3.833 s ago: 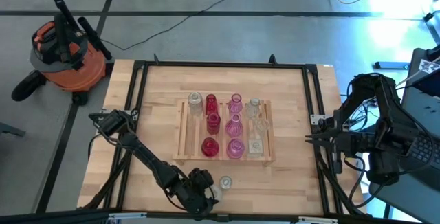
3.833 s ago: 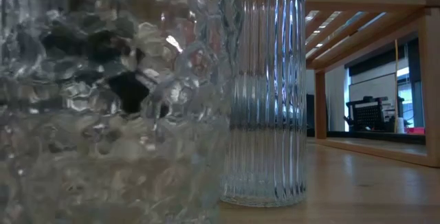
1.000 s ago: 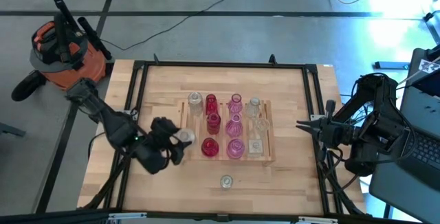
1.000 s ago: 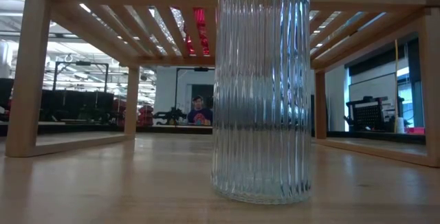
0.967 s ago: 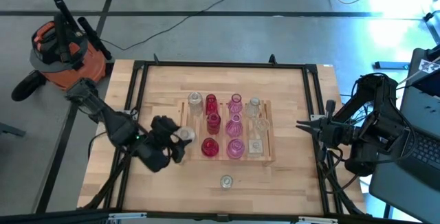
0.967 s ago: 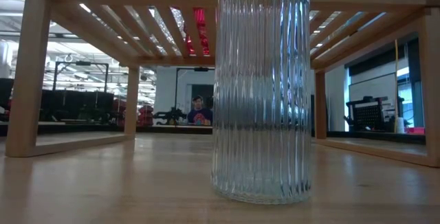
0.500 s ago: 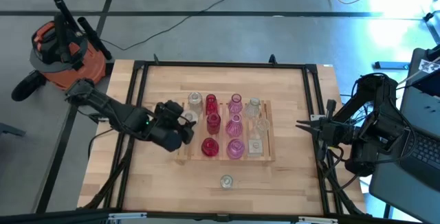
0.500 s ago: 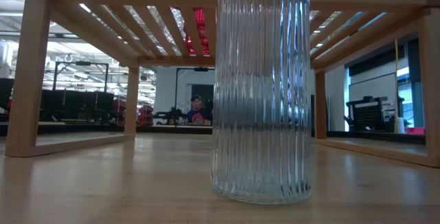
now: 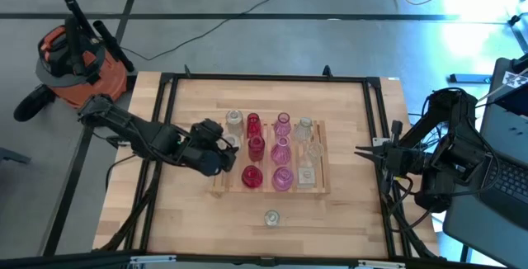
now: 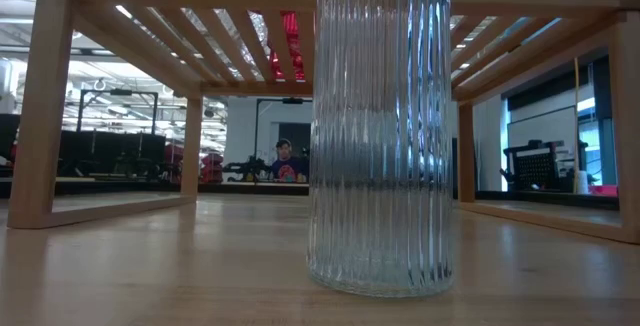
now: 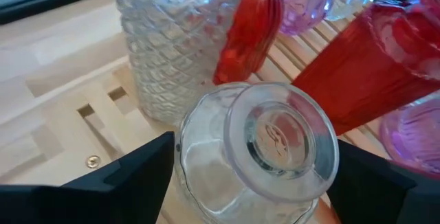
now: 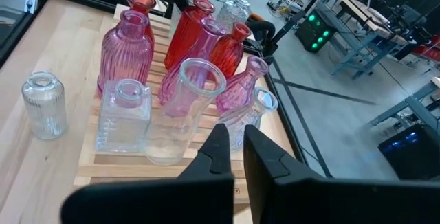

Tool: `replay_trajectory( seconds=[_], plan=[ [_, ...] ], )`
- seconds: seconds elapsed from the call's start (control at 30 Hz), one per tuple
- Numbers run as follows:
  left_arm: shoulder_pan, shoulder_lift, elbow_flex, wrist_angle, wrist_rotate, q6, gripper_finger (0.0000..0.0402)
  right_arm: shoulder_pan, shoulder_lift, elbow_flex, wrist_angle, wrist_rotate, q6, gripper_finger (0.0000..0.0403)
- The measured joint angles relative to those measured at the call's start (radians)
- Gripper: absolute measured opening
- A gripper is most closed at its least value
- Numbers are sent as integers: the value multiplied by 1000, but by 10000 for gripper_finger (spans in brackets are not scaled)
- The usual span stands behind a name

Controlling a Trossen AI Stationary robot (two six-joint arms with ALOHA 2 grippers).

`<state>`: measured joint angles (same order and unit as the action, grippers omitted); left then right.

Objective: Sort vases onto shelf
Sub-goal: Put the transparent vase on the shelf aligned with the other transparent vase

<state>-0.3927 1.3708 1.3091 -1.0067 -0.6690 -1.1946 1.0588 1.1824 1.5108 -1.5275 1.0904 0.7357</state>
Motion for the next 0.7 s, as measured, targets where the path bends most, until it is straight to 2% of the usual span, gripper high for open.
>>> replay_trajectory(
  seconds=[0.43, 0.7],
  plan=[
    [0, 1, -1, -6, 26, -72, 333, 0, 0, 0, 11, -11, -7, 1],
    [-1, 2, -1, -1, 69, -71, 363, 0, 0, 0, 15, -10, -8, 1]
  ],
)
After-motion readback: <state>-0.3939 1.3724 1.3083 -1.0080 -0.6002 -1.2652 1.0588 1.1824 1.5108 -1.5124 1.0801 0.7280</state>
